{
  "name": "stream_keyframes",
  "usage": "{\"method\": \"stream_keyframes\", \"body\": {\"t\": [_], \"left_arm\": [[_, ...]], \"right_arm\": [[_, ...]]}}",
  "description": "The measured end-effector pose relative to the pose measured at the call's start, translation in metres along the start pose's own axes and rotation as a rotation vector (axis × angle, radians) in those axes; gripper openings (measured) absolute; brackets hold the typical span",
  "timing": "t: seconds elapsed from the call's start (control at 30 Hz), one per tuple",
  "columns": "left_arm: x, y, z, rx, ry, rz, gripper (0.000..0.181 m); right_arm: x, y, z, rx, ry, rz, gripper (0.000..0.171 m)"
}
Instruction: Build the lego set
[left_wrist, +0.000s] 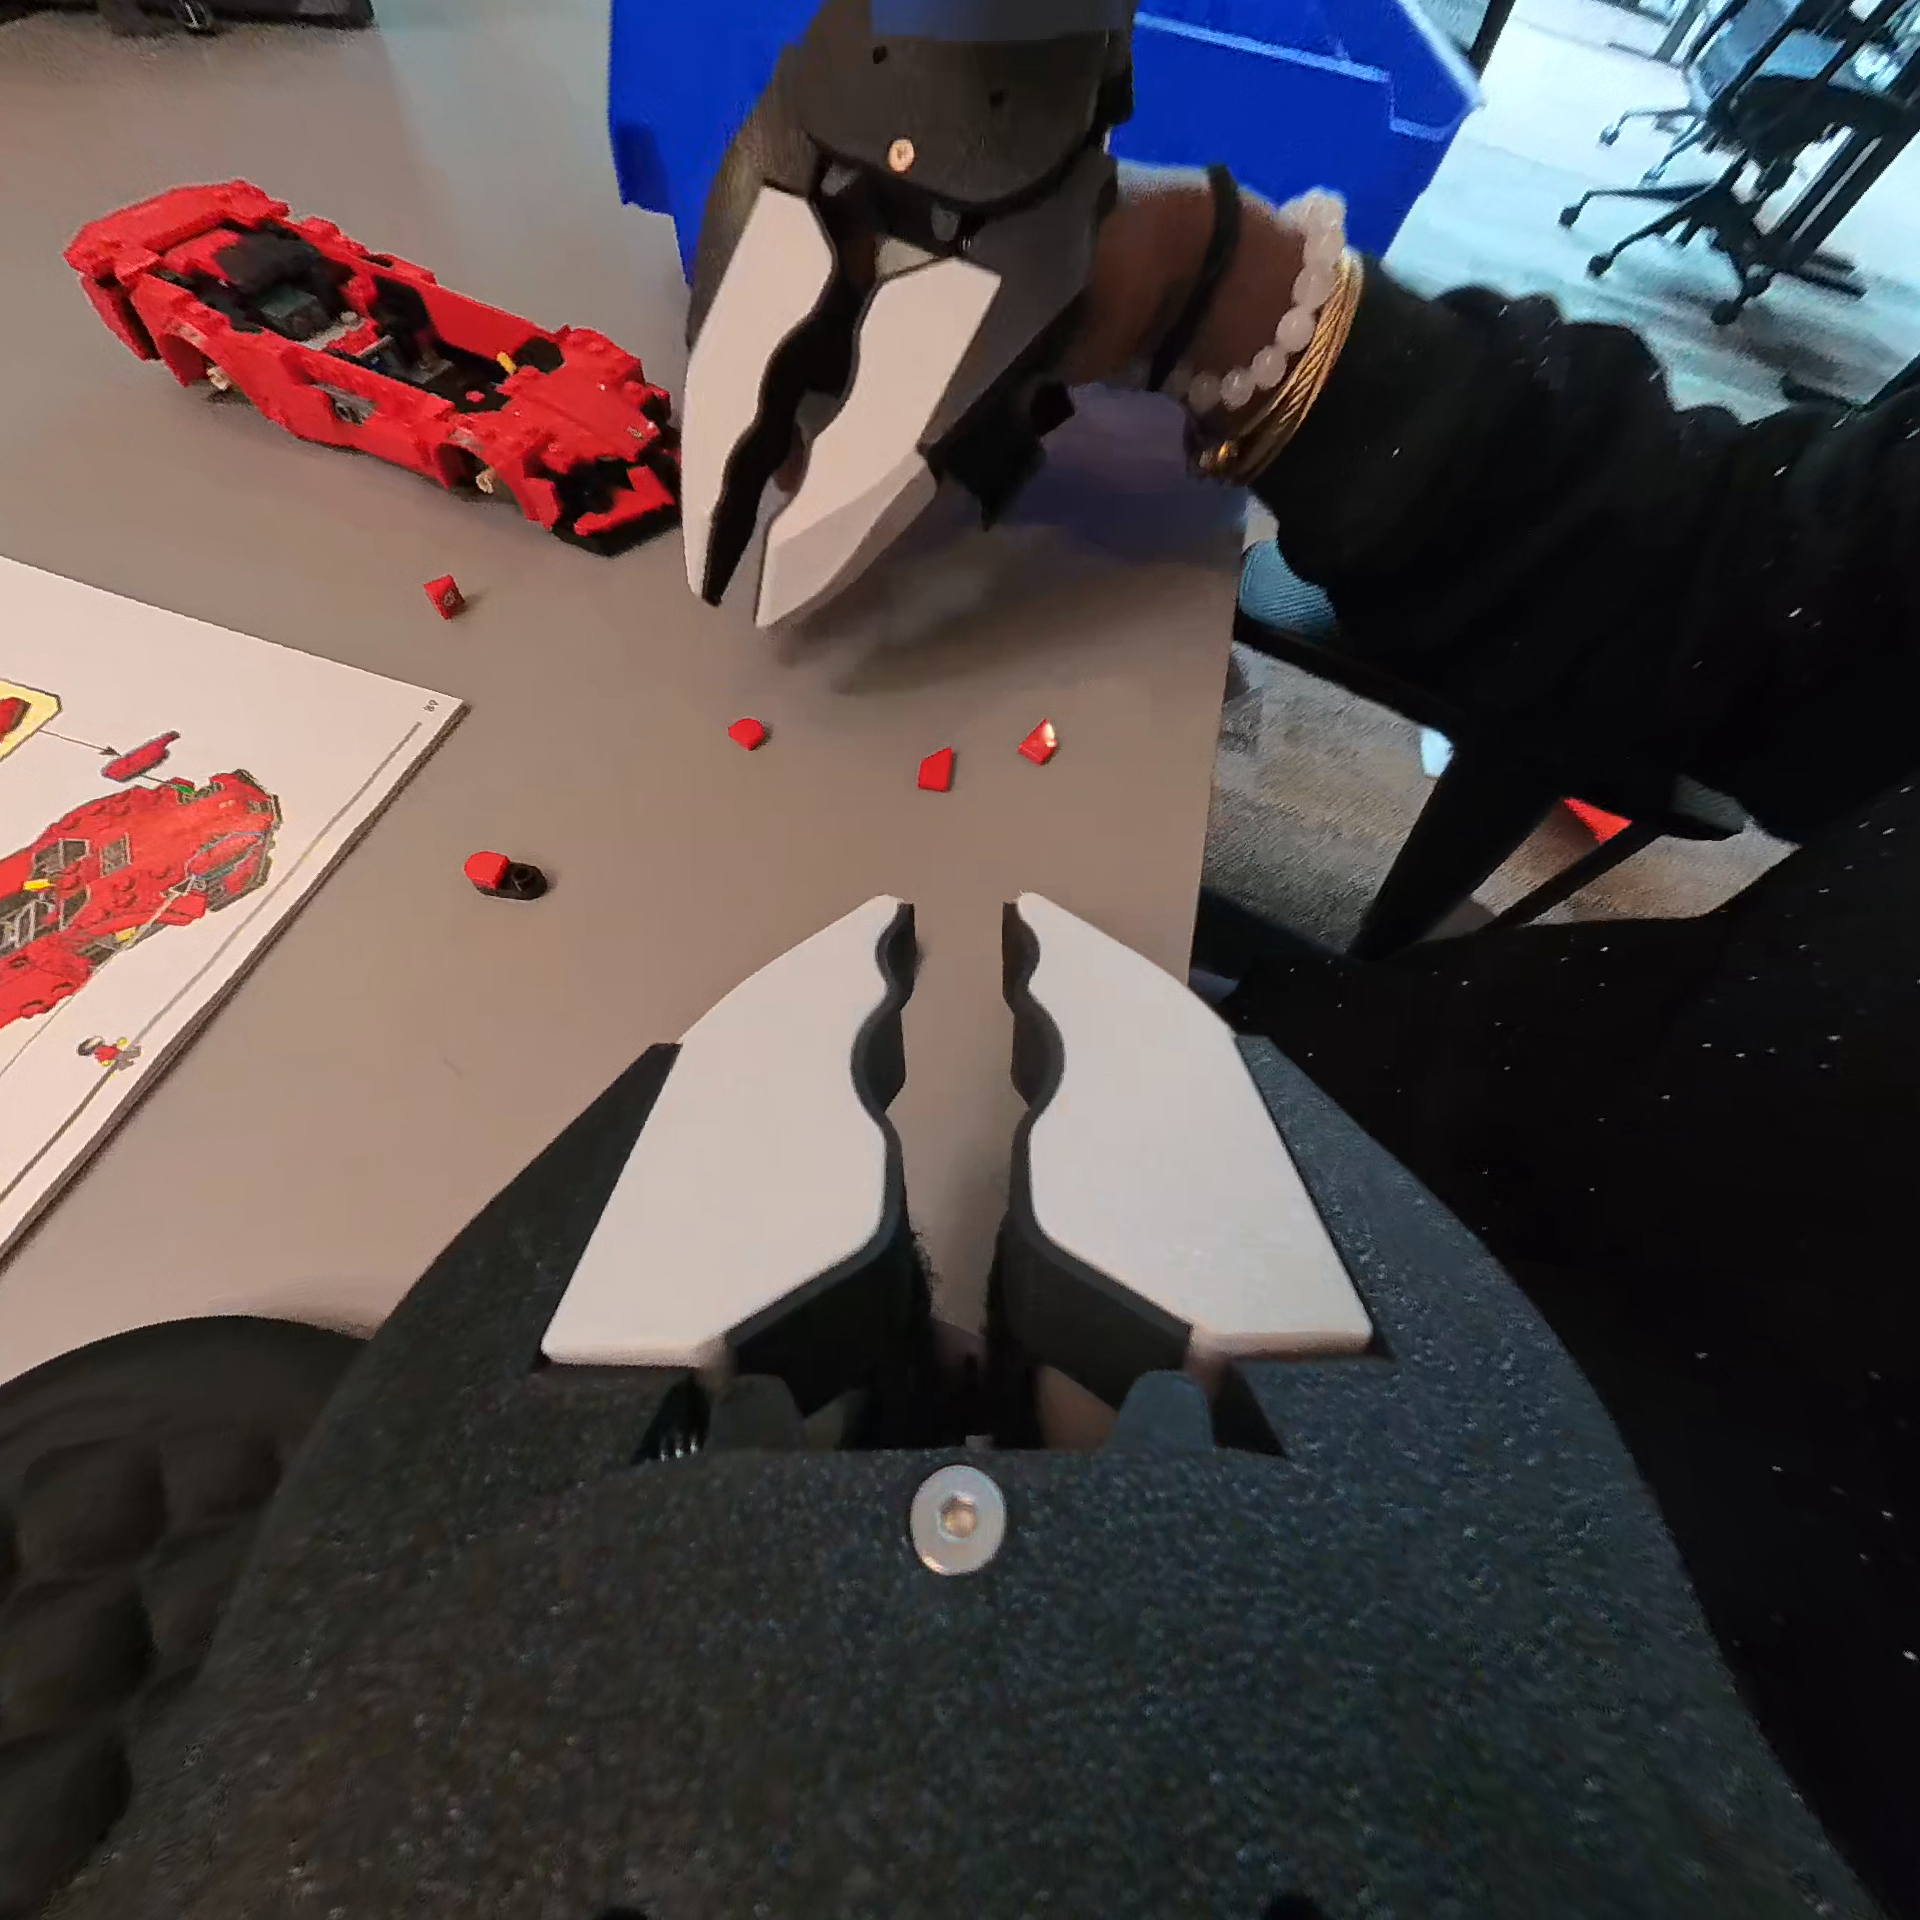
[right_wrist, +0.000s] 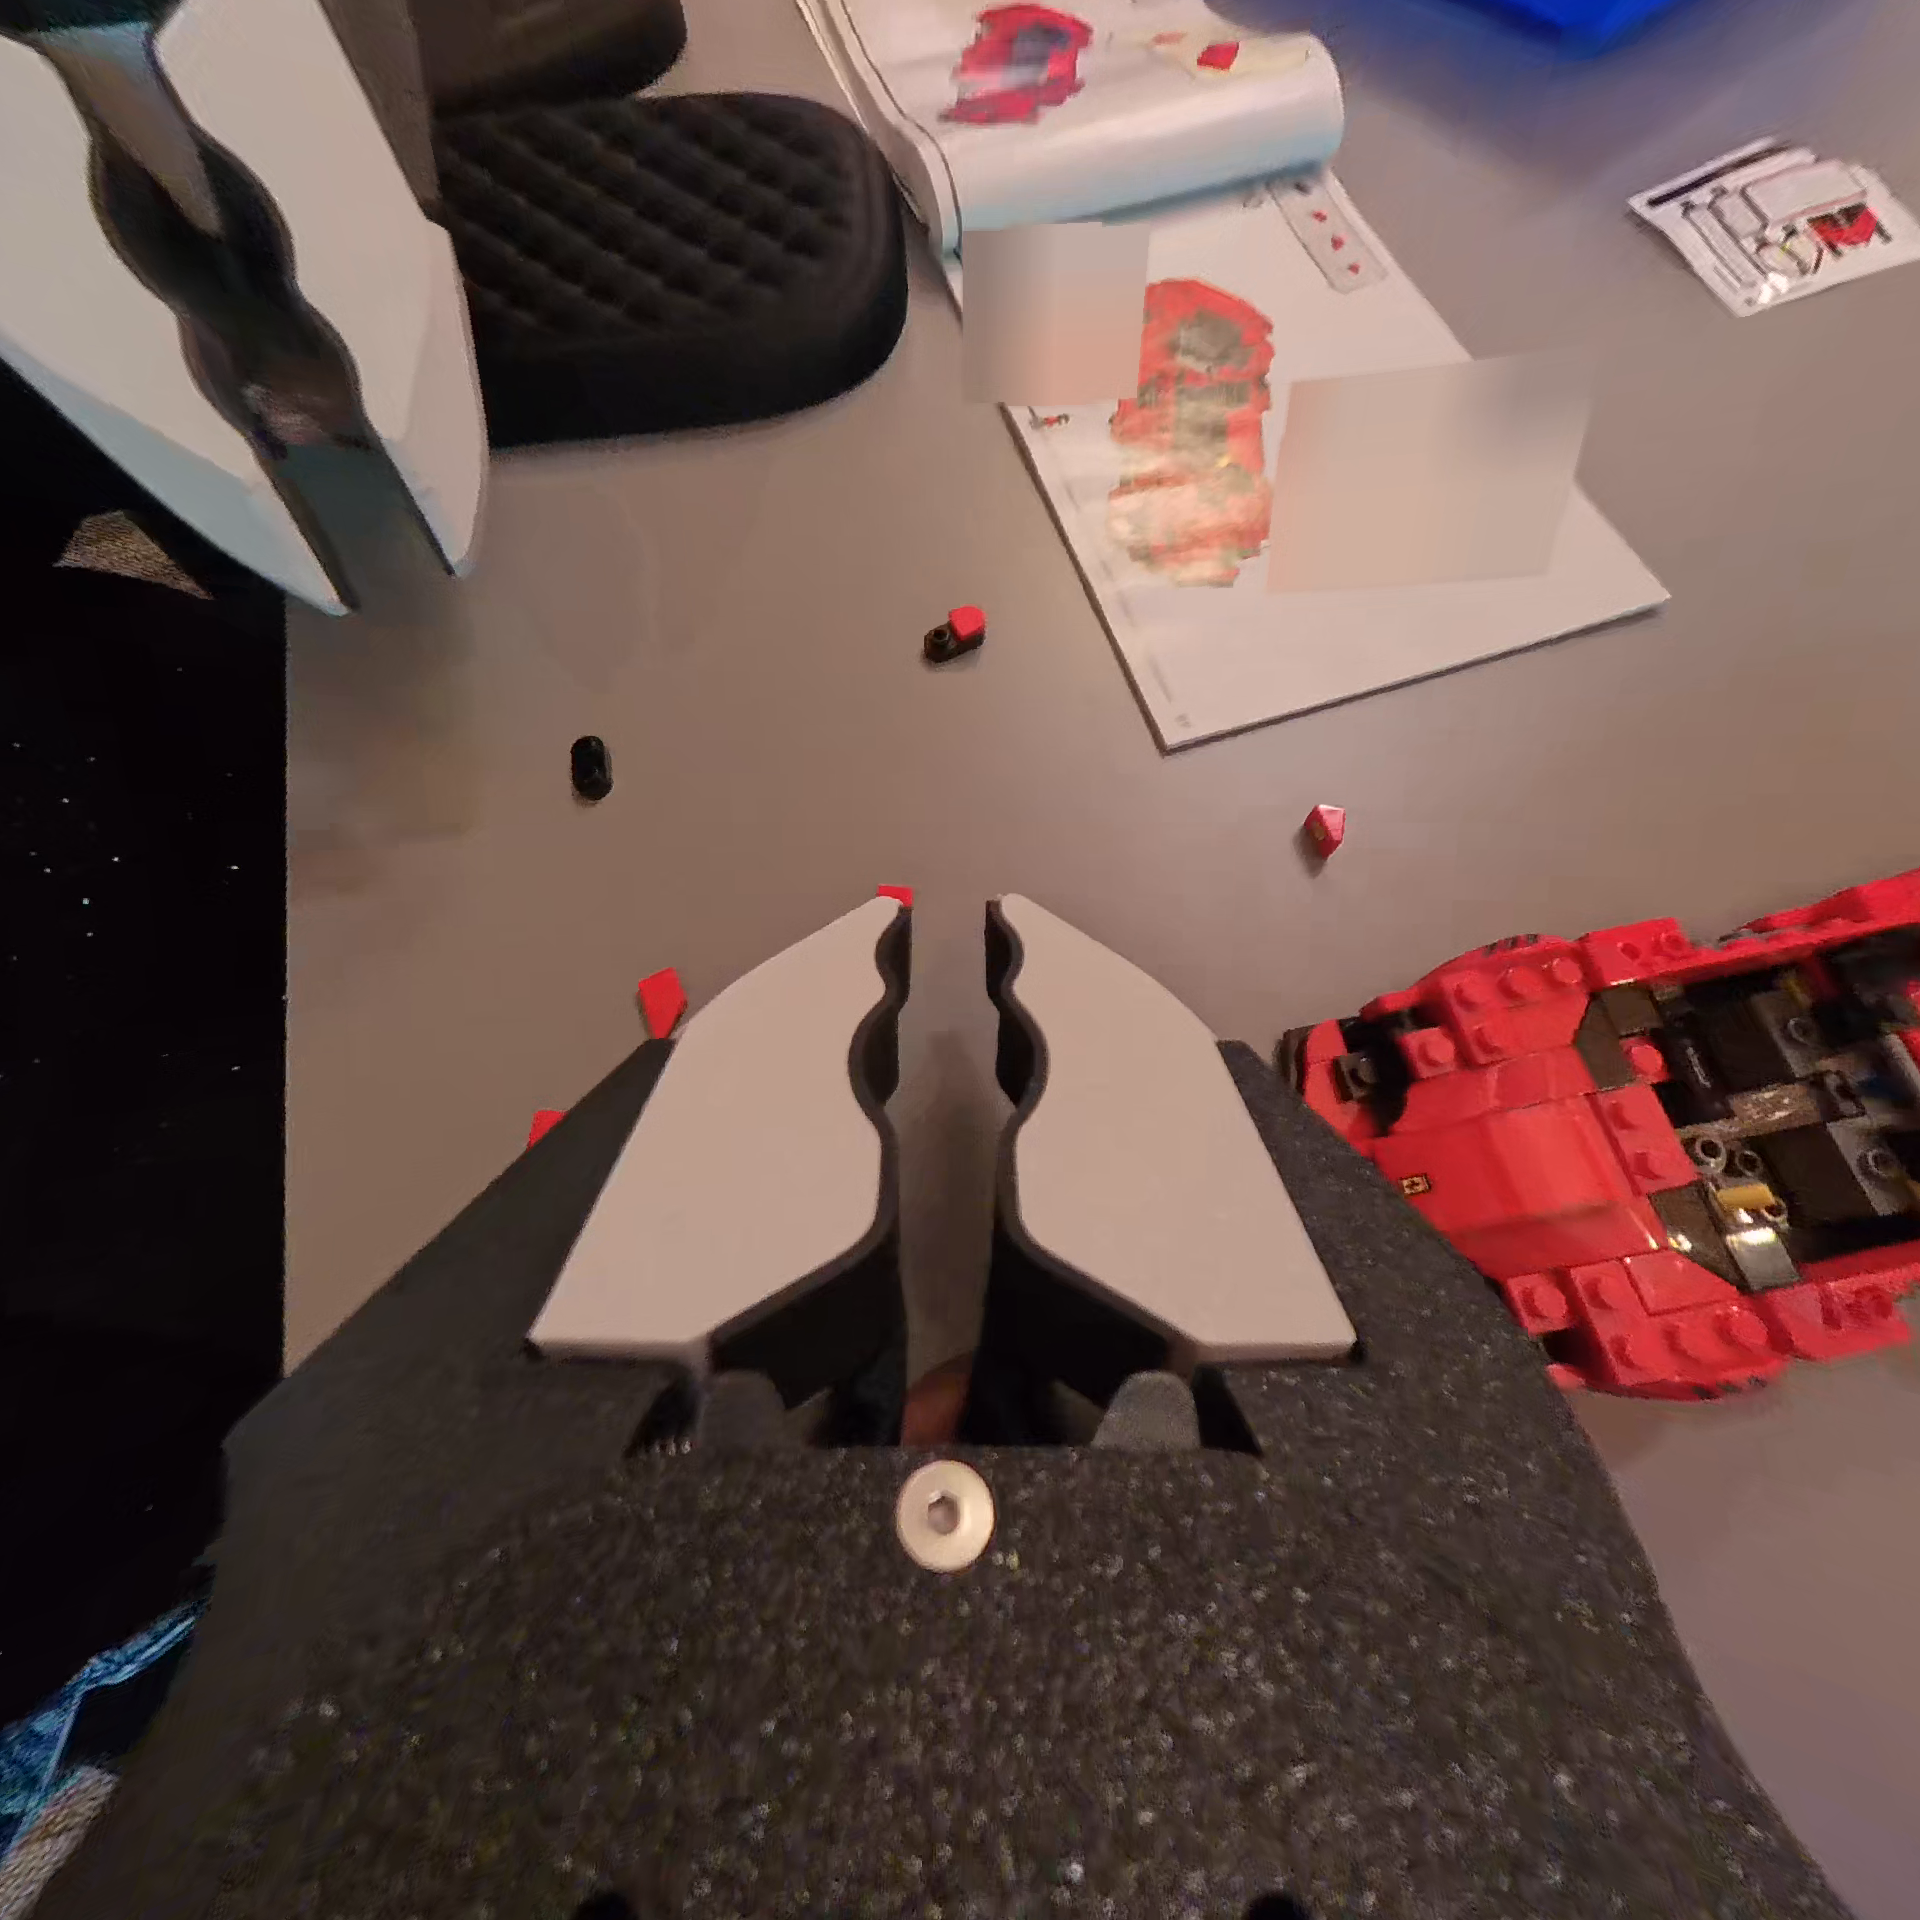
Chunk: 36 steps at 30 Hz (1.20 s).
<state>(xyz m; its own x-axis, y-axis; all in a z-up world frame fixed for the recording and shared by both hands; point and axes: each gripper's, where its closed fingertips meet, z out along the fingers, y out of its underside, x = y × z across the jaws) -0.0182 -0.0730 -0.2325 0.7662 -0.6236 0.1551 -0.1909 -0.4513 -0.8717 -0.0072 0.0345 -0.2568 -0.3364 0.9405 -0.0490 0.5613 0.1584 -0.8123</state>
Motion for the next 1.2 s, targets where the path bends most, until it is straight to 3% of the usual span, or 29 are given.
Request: {"method": "stream_keyframes", "body": {"t": [0.23,0.6,0.83,0.93,1.2], "left_arm": [[0.000,-0.008,-0.007,0.080,0.059,-0.072,0.011],[0.002,0.000,-0.001,0.012,0.073,-0.068,0.011],[0.003,0.002,0.001,-0.001,0.080,-0.066,0.011],[0.002,0.002,0.001,-0.001,0.076,-0.063,0.011],[0.001,0.002,0.001,-0.002,0.057,-0.051,0.012]], "right_arm": [[0.002,0.003,0.001,0.055,-0.044,-0.059,0.017],[0.000,0.000,-0.001,0.080,-0.170,-0.151,0.015],[-0.014,0.009,0.015,-0.034,-0.277,-0.260,0.014],[-0.014,0.011,0.020,-0.075,-0.267,-0.209,0.016],[-0.013,0.007,0.017,-0.024,-0.003,-0.044,0.022]]}}
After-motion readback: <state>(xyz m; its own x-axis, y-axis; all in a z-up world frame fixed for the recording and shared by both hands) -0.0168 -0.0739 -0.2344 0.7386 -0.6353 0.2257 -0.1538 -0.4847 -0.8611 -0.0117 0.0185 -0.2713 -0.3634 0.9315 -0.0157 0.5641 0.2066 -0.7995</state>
